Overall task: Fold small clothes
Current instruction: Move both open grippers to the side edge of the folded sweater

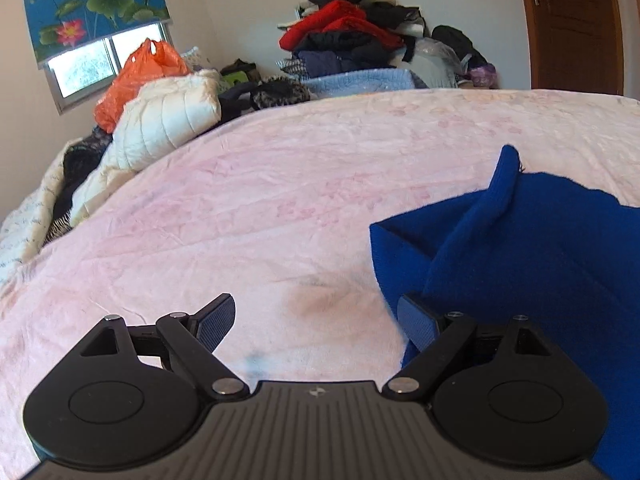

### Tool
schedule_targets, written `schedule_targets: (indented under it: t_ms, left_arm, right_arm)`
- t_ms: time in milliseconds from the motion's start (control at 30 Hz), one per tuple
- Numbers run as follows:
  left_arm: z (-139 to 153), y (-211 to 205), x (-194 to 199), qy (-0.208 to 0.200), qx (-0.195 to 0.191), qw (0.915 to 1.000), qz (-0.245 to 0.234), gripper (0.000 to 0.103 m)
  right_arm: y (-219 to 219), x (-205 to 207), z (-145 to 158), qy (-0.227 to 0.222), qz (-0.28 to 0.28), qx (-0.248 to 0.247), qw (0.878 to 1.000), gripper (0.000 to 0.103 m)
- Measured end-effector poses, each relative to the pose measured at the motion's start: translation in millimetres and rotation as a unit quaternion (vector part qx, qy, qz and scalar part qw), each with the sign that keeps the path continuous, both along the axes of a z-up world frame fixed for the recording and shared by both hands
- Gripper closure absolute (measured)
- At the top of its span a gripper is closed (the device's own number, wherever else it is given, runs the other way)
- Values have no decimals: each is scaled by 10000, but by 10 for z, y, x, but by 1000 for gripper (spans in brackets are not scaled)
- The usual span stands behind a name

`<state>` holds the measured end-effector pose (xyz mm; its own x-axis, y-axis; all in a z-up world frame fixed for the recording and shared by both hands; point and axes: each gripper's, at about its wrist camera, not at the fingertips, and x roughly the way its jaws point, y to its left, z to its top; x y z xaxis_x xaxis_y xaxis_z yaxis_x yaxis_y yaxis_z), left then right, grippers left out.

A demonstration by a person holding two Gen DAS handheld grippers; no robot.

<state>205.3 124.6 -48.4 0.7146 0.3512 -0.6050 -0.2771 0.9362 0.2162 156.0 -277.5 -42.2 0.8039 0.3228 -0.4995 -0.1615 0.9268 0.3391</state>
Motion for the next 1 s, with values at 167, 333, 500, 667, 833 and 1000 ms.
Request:
schedule_targets:
  t_ms: [167,333,500,667,833,1000]
  left_arm:
    - [-106,85,20,-69,-285,9988,401,14]
    - [-84,54,-34,52,-252,9987,434,14]
    - [-33,150,-261,274,-595,9971,389,14]
    - [-85,170,-387,264,-690,9966,368,14]
    - [-16,53,-432,229,-385,9989,155,14]
    - [57,-9,-486,114,-182,9998,53,14]
  right_arm:
    - [42,108,-73,-4,-265,-305,9992,9]
    - [55,1,49,-311,-257,-1363,9898,22]
    - [-166,-52,135,-336,-424,-1811,9820,32]
    - [-319,9,0,6,-396,-1658,9854,30]
    - [-87,-147,39,-195,-376,-2275,9729,22]
    - [155,-177,184,-348,460,-2102,9760,11]
